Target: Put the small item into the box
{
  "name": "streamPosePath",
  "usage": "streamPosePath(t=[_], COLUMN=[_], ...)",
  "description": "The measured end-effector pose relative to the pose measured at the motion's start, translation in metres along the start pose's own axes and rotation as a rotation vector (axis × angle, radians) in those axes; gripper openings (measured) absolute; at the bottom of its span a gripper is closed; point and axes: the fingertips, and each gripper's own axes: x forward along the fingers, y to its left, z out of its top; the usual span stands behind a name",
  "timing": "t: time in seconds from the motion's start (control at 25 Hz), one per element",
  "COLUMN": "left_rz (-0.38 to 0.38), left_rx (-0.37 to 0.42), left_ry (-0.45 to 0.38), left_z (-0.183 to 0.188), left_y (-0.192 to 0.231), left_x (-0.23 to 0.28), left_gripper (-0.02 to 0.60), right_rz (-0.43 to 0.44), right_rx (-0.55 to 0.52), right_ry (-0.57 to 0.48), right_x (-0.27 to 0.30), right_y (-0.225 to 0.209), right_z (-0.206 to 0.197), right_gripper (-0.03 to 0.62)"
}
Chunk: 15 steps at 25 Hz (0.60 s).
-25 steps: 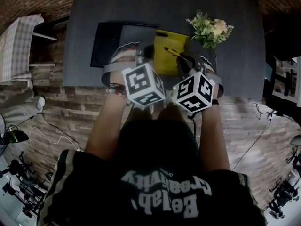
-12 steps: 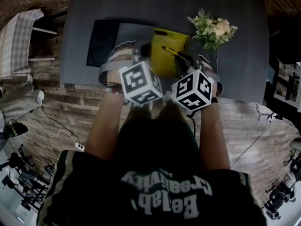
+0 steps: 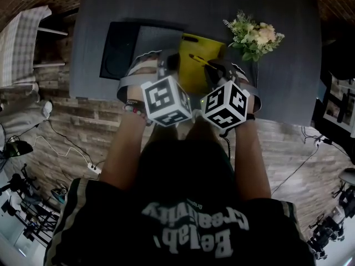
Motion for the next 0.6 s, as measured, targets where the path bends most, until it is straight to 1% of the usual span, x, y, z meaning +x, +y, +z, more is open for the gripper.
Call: streamPosePath(t=[0.2, 0.6], left_rz=[-0.015, -0.010], left_rx=[-0.008, -0.030], left_ry=[0.002, 0.019], left_z=[0.002, -0.003], left_y=[-0.003, 0.008], left_x=[0.004, 0.016], left_gripper=[0.002, 0.002], right_rz=[0.018, 0.066], right_rx=[-0.019, -0.035], right_ry=[0.012, 0.036], right_x=[0.010, 0.033], right_y=[0.000, -0.006], right_z=[-0.002, -0.010], right_gripper=[0.034, 0.034])
